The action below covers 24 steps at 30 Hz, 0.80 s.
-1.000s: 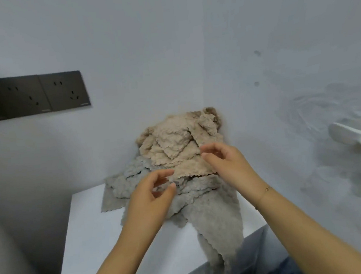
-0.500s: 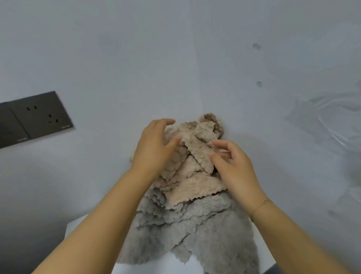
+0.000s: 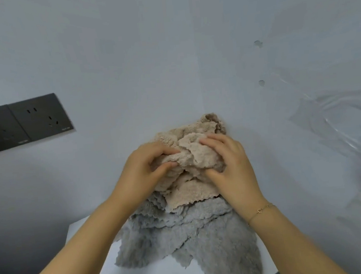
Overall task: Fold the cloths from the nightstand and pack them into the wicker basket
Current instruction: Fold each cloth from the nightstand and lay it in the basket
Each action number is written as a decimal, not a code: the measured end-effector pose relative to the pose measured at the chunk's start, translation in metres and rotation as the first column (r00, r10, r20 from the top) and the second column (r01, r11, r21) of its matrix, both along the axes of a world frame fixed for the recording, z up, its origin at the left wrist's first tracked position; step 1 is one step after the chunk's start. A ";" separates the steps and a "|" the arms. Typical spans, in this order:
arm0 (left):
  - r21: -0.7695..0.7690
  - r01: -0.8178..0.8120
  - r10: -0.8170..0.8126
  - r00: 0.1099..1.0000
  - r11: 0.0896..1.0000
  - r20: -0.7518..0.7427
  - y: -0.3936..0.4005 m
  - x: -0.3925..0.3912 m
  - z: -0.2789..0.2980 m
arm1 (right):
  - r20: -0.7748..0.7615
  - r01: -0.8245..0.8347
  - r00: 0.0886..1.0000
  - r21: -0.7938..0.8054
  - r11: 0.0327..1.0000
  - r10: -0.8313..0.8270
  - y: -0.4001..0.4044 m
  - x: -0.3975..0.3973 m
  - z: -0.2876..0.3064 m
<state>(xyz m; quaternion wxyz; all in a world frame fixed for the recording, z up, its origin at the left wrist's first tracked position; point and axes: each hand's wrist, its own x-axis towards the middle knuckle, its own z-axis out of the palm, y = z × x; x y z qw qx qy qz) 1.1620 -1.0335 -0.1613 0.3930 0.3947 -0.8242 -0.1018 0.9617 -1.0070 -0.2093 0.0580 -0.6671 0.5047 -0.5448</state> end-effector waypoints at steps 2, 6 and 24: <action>0.008 0.017 -0.017 1.000 1.000 0.001 0.015 0.008 0.003 | 0.027 -0.055 0.998 -0.032 0.998 0.056 0.006 0.002 0.001; 0.080 -0.017 0.022 0.998 0.997 -0.067 0.045 0.035 0.002 | 0.132 -0.274 0.953 -0.008 0.962 0.273 0.030 0.010 0.009; 0.575 0.103 0.229 0.849 0.811 -0.476 0.131 0.162 -0.039 | 0.468 -0.607 0.763 0.282 0.743 0.446 0.060 0.066 0.021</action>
